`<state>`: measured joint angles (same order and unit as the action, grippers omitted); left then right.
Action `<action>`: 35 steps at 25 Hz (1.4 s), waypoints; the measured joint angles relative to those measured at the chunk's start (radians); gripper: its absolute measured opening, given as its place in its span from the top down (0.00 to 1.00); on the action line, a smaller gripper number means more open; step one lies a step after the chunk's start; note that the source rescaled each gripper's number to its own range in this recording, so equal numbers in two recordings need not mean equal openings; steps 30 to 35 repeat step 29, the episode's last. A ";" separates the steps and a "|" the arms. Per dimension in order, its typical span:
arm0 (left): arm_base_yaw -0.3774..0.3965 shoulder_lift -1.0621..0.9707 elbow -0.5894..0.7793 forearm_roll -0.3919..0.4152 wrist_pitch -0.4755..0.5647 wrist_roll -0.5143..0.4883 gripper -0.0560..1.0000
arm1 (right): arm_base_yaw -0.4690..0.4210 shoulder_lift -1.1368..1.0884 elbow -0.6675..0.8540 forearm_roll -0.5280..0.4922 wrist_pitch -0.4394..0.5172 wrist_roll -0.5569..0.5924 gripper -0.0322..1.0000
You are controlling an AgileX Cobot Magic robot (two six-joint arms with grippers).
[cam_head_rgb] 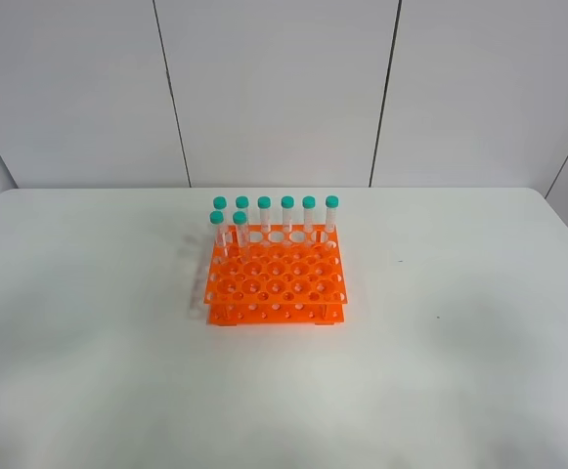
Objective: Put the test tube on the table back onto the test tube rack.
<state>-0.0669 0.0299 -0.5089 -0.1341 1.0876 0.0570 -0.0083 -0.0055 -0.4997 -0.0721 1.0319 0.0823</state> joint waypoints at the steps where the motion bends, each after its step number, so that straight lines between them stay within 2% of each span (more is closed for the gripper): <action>1: 0.000 -0.020 0.009 0.001 -0.003 0.001 0.00 | 0.000 0.000 0.000 0.000 0.000 0.000 0.00; 35: 0.000 -0.035 0.016 0.003 -0.021 0.003 0.00 | 0.000 0.000 0.000 0.000 0.000 0.000 0.00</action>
